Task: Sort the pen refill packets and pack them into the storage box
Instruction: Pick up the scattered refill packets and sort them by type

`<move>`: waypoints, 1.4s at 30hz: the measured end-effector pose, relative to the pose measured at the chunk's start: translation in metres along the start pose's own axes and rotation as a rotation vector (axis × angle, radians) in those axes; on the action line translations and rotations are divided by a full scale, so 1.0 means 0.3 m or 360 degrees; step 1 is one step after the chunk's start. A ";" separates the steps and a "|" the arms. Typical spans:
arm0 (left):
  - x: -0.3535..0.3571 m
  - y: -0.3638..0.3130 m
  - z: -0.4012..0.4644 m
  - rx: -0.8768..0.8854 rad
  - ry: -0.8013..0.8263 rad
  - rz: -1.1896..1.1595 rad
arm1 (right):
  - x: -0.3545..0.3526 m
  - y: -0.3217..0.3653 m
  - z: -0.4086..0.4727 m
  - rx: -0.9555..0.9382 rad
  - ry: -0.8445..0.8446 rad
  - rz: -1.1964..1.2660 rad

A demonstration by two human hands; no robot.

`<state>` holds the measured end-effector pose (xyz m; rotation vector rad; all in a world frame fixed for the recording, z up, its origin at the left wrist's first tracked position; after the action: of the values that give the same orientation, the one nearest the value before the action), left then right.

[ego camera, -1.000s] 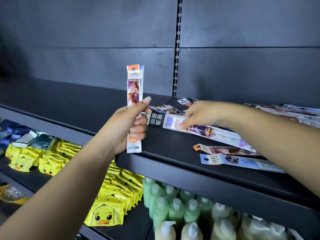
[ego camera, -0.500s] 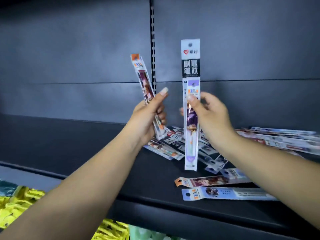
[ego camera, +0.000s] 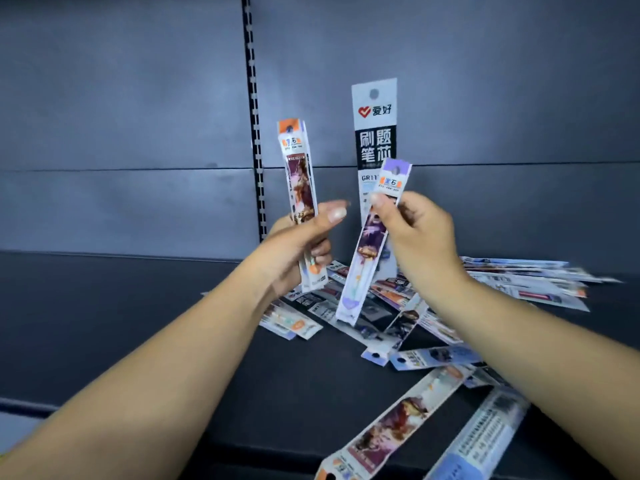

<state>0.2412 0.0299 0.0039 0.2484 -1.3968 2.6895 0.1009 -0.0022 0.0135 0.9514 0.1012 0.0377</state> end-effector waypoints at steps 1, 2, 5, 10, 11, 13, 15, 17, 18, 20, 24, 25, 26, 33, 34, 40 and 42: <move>-0.004 0.015 -0.003 -0.0011 0.0044 0.0034 | 0.003 -0.018 0.000 0.0016 0.0056 -0.0054; -0.006 0.028 -0.007 -0.0027 0.0091 0.0053 | 0.006 -0.034 -0.005 0.0032 0.0108 -0.0099; -0.016 0.046 -0.016 -0.0088 0.0169 -0.0033 | 0.006 -0.047 -0.017 0.0053 0.0197 -0.0123; -0.062 0.057 -0.005 -0.0082 0.0020 -0.0231 | 0.004 -0.083 -0.053 0.0103 0.0550 -0.0311; -0.065 0.061 -0.004 -0.0075 0.0021 -0.0221 | 0.012 -0.098 -0.064 0.0168 0.0668 -0.0361; -0.065 0.067 -0.007 -0.0074 0.0047 -0.0174 | 0.021 -0.121 -0.079 0.0309 0.0825 -0.0392; -0.060 0.070 -0.012 -0.0071 0.0091 -0.0125 | 0.020 -0.132 -0.080 0.0404 0.0878 -0.0442; -0.050 0.071 -0.022 -0.0087 0.0089 -0.0100 | 0.022 -0.130 -0.081 0.0413 0.0936 -0.0527; -0.049 0.074 -0.025 -0.0101 0.0066 -0.0087 | 0.025 -0.128 -0.081 0.0411 0.0962 -0.0536; -0.042 0.079 -0.030 -0.0120 0.0053 -0.0016 | 0.033 -0.112 -0.078 0.0439 0.0971 -0.0477; -0.007 0.068 -0.036 -0.0087 0.0053 -0.0010 | 0.059 -0.084 -0.075 0.0416 0.1054 -0.0408; -0.001 0.067 -0.041 -0.0086 0.0037 -0.0018 | 0.064 -0.083 -0.081 0.0427 0.1095 -0.0421; 0.004 0.068 -0.043 -0.0088 0.0030 -0.0028 | 0.067 -0.086 -0.084 0.0446 0.1123 -0.0420; -0.027 0.056 -0.023 -0.0044 -0.0208 -0.0234 | 0.069 -0.114 -0.094 0.0577 0.1151 -0.0195; -0.027 0.053 -0.025 -0.0054 -0.0193 -0.0250 | 0.068 -0.112 -0.090 0.0592 0.1103 -0.0112; 0.002 0.053 -0.035 -0.0162 0.0017 -0.0204 | 0.076 -0.108 -0.083 0.0655 0.1061 0.0044; -0.005 0.044 -0.032 -0.0123 -0.0029 -0.0286 | 0.077 -0.118 -0.082 0.0638 0.1059 -0.0068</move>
<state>0.2396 0.0301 -0.0124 0.3738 -1.4068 2.4899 0.1208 -0.0009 -0.0310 1.3059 0.7662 0.3039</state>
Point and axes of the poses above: each hand's wrist, its own z-axis towards the middle knuckle, its own x-axis out of the palm, y = z × x, the point moved 2 cm from there along z, towards the middle knuckle, and after that the axes turned 12 degrees about x, right-handed, at the moved point
